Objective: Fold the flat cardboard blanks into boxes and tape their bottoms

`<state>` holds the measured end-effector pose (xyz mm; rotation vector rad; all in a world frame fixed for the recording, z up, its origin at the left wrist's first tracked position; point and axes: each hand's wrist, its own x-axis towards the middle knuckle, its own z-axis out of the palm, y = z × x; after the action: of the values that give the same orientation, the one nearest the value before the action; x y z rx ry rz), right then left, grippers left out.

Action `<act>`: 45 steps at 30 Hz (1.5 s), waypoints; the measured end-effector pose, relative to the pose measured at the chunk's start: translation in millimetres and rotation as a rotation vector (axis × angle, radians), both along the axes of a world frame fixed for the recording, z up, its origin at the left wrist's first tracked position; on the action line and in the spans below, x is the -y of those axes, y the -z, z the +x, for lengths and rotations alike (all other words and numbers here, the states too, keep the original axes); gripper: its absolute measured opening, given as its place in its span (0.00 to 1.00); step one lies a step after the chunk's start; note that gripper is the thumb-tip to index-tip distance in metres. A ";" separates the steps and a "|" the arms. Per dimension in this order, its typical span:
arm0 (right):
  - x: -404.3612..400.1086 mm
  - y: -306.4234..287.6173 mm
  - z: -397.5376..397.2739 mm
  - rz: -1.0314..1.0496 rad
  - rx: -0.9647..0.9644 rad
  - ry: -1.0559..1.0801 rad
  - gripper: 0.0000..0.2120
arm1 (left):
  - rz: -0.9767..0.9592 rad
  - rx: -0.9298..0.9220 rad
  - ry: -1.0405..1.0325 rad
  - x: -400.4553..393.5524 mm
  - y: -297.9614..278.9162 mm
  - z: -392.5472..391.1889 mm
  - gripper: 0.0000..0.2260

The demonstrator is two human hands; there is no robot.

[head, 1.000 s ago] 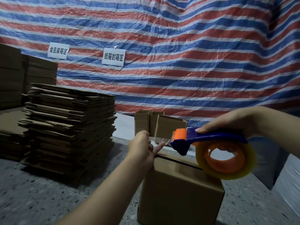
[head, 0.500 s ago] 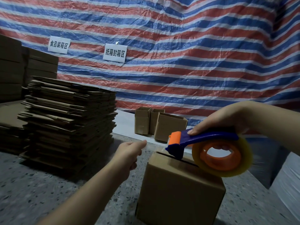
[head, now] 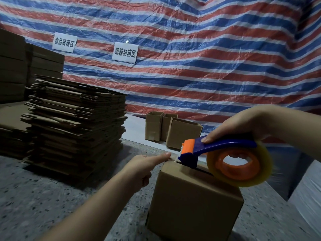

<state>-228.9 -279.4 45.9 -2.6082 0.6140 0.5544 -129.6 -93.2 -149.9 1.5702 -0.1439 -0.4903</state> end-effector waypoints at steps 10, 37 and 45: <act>-8.4 1.4 5.4 -0.048 -0.046 -0.018 0.30 | -0.353 -0.348 0.202 4.6 18.9 -0.4 0.34; -11.4 3.4 8.8 -0.095 -0.071 -0.042 0.32 | 0.142 0.372 0.408 18.4 -32.9 -16.9 0.19; -7.5 3.0 12.7 -0.071 -0.061 -0.045 0.31 | 0.080 0.320 0.488 16.4 -37.1 -21.2 0.18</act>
<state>-216.1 -272.0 42.9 -2.6862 0.6055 0.6402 -150.8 -109.6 -112.8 1.6846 -0.7722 -0.6233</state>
